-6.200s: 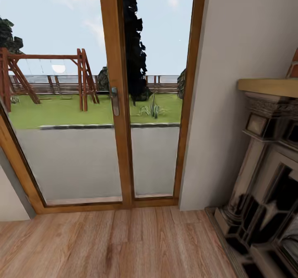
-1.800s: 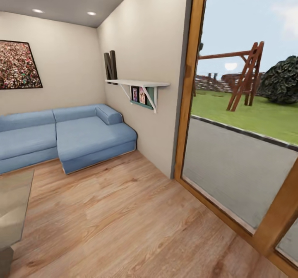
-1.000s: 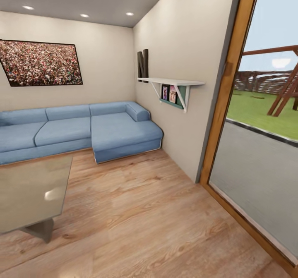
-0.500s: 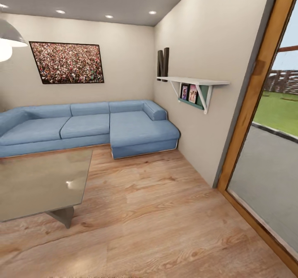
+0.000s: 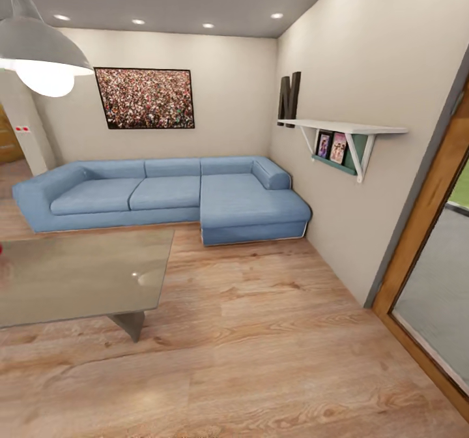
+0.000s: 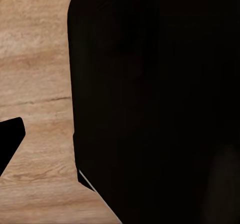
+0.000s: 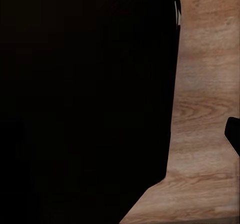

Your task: Turn on the radio receiver that's on the table in the living room.

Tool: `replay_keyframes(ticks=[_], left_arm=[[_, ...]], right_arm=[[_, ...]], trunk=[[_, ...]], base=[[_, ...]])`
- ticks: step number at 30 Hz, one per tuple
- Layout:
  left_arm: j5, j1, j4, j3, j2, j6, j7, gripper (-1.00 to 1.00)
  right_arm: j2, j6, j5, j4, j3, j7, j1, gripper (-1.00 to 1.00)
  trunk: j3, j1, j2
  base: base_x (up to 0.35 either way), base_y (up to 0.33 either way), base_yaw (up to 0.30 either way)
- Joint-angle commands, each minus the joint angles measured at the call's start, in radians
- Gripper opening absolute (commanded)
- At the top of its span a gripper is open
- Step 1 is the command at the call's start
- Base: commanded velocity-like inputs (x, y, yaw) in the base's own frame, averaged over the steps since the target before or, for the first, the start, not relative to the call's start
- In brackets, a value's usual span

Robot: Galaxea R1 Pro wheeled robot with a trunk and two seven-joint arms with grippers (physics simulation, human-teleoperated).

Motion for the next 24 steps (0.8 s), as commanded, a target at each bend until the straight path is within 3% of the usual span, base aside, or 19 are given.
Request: replay_keyframes(ticks=[1, 24], left_arm=[[0.0, 0.0, 0.0, 0.0, 0.0, 0.0, 0.0, 1.0], [0.0, 0.0, 0.0, 0.0, 0.001, -0.001, 0.0, 1.0]], right_arm=[[0.0, 0.0, 0.0, 0.0, 0.0, 0.0, 0.0, 1.0], [0.0, 0.0, 0.0, 0.0, 0.0, 0.0, 0.0, 1.0]], trunk=[[0.0, 0.0, 0.0], [-0.012, 0.0, 0.0]], base=[[0.0, 0.0, 0.284], [0.0, 0.0, 0.284]])
